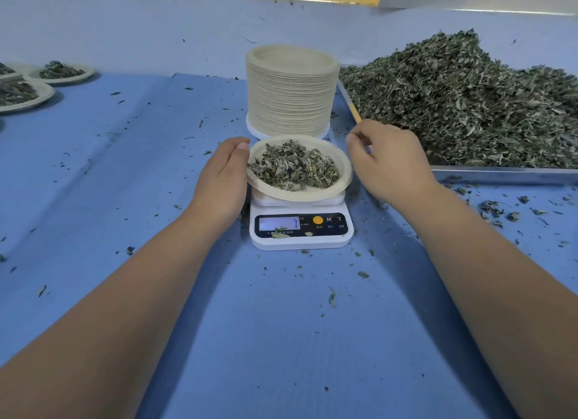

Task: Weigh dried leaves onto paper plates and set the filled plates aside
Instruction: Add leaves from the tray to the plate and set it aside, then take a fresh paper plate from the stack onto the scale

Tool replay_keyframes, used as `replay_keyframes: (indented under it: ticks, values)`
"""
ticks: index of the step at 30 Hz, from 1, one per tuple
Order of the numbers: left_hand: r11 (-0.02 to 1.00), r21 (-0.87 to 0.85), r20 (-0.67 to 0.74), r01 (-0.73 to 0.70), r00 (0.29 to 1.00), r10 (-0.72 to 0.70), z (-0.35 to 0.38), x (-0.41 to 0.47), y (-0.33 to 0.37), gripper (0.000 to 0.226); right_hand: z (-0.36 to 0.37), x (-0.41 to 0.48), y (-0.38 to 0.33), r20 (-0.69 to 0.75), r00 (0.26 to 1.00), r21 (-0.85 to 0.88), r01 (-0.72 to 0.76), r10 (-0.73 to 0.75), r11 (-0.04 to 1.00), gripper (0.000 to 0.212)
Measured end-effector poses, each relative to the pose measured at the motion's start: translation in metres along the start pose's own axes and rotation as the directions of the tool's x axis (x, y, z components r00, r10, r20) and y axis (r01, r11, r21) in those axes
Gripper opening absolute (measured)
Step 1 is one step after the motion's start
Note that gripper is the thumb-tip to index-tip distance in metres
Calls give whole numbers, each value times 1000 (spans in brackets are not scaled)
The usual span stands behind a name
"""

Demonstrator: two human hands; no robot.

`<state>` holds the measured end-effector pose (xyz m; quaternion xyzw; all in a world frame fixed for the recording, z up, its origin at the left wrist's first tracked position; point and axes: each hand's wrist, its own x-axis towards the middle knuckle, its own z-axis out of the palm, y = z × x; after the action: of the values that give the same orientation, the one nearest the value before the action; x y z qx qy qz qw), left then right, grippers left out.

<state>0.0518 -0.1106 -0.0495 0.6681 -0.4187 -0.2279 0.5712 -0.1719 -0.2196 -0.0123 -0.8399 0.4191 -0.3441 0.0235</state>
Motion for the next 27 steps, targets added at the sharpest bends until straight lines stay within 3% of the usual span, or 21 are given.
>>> replay_keyframes:
  ticks: [4,8,11,15,19,24,27]
  values:
    - [998,55,16,13,1000,-14,1,-2,3,27,5,-3,-2,94,995,11,-19,18,1000,30]
    - [997,55,62,56,996,-60,1,-1,1,46,7,-4,-3,142,989,101,-58,44,993,30]
    - [996,4,27,90,996,-90,2,-1,2,35,7,-4,-9,137,990,92,-25,12,995,30]
    - [954,-182,-7,238,970,-244,0,1,16,37,4,-6,-23,145,987,-17,72,-68,997,38]
    - [841,-459,-47,287,937,-346,-10,1,32,16,0,-8,-45,89,989,-66,127,-121,990,38]
    - [800,-550,-164,240,908,-385,-52,-6,35,18,-2,-14,-81,221,960,198,129,-173,972,34]
    - [795,-565,-251,222,871,-422,-98,-18,32,31,7,-18,-110,402,858,321,196,-320,927,39]
